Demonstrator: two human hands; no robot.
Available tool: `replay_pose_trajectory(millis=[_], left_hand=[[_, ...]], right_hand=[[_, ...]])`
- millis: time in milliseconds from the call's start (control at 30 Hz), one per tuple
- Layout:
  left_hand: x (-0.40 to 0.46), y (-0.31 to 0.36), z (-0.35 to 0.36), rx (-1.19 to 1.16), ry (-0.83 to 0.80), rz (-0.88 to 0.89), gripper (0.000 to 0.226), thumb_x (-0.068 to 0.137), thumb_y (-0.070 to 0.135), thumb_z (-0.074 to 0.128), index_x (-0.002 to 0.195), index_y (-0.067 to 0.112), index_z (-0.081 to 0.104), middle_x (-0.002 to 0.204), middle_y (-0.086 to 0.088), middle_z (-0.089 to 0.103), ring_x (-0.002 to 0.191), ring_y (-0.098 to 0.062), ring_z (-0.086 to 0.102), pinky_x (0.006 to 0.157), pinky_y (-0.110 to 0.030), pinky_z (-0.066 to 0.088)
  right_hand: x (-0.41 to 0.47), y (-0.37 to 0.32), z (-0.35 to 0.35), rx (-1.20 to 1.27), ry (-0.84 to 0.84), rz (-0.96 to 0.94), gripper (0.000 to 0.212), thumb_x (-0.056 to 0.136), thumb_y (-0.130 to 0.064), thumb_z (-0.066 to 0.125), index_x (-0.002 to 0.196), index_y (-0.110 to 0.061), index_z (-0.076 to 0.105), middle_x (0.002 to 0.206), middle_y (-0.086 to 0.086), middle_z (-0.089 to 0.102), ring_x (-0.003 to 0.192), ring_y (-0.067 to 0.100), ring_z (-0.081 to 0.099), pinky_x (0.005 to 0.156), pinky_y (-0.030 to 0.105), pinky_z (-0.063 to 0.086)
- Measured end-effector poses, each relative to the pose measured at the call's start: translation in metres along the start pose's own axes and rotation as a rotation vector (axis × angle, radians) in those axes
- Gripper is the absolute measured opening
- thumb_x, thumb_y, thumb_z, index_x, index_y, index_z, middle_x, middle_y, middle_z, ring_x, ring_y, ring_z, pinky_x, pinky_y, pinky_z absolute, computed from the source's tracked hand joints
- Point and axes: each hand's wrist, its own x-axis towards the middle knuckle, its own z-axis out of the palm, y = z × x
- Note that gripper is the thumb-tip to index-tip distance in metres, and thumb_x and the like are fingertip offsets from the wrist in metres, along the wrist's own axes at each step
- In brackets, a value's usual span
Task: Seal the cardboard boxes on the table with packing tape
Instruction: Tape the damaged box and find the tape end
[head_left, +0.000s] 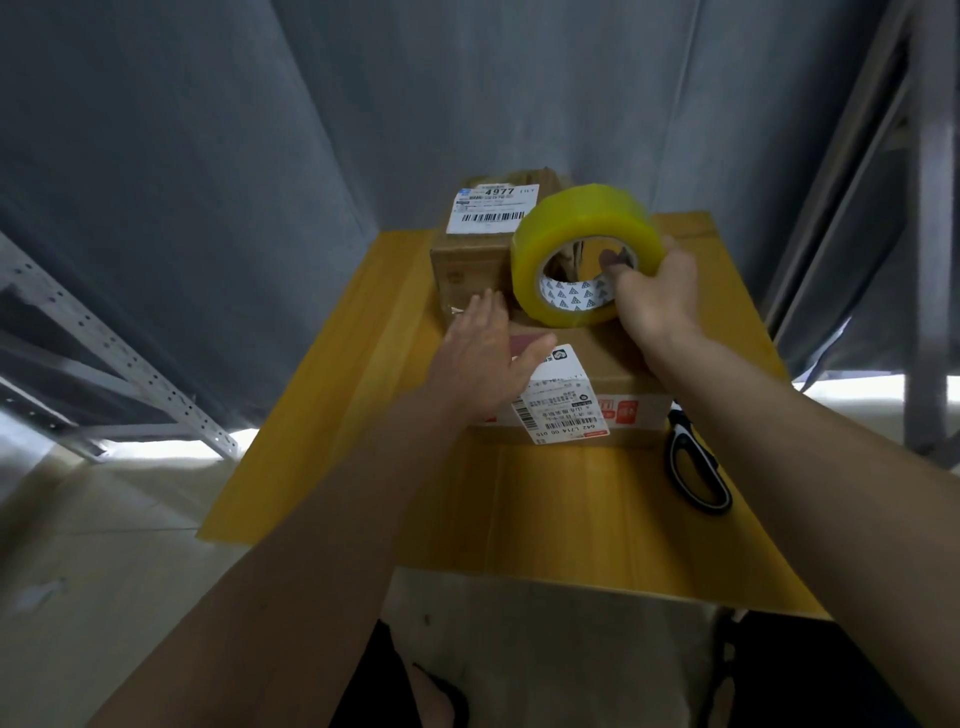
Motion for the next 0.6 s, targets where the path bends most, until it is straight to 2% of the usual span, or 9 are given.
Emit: replay_pose_trajectory(millis=[100, 233, 367, 467, 600], left_hand=[[0.002, 0.0, -0.003, 0.126, -0.097, 0.0, 0.094, 0.089, 0.073, 0.026, 0.155, 0.01, 0.004, 0.163, -0.01, 0.001, 0.15, -0.023, -0.003, 0.122, -0.043, 0.002], [0.005, 0.001, -0.011, 0.181, -0.223, -0.021, 0.12, 0.062, 0.092, 0.014, 0.156, 0.018, 0.0, 0.162, -0.009, -0.008, 0.149, -0.025, -0.009, 0.12, -0.047, -0.003], [0.006, 0.0, -0.011, 0.245, -0.31, -0.016, 0.14, 0.043, 0.1, 0.029, 0.155, 0.023, -0.003, 0.161, -0.012, -0.016, 0.148, -0.028, -0.017, 0.119, -0.049, -0.01], [0.008, 0.004, -0.007, 0.36, -0.251, 0.066, 0.134, 0.055, 0.097, 0.039, 0.155, 0.016, 0.001, 0.162, -0.01, -0.007, 0.148, -0.026, -0.013, 0.117, -0.047, -0.012], [0.007, 0.007, -0.007, 0.321, -0.237, 0.127, 0.122, 0.066, 0.088, 0.046, 0.154, 0.012, 0.009, 0.162, -0.009, 0.006, 0.149, -0.025, -0.002, 0.121, -0.043, -0.004]], right_hand=[[-0.002, 0.001, 0.001, 0.047, 0.001, -0.015, 0.014, 0.087, -0.018, 0.064, 0.1, -0.02, 0.058, 0.1, 0.006, 0.067, 0.095, 0.024, 0.063, 0.09, 0.04, 0.051], [-0.001, 0.0, 0.0, 0.041, 0.0, -0.01, 0.019, 0.086, -0.017, 0.064, 0.105, -0.014, 0.06, 0.102, 0.008, 0.067, 0.096, 0.025, 0.063, 0.091, 0.043, 0.051], [0.001, 0.001, 0.002, 0.007, 0.011, -0.015, 0.024, 0.086, -0.022, 0.066, 0.105, -0.01, 0.061, 0.101, 0.009, 0.067, 0.095, 0.025, 0.063, 0.091, 0.045, 0.05], [0.003, 0.002, 0.002, -0.018, 0.025, -0.022, 0.028, 0.085, -0.027, 0.069, 0.104, -0.008, 0.063, 0.1, 0.009, 0.067, 0.095, 0.025, 0.063, 0.091, 0.044, 0.05], [0.004, 0.005, 0.003, -0.079, -0.006, -0.046, 0.036, 0.082, -0.031, 0.073, 0.107, -0.007, 0.062, 0.103, 0.008, 0.066, 0.099, 0.026, 0.062, 0.09, 0.043, 0.05]])
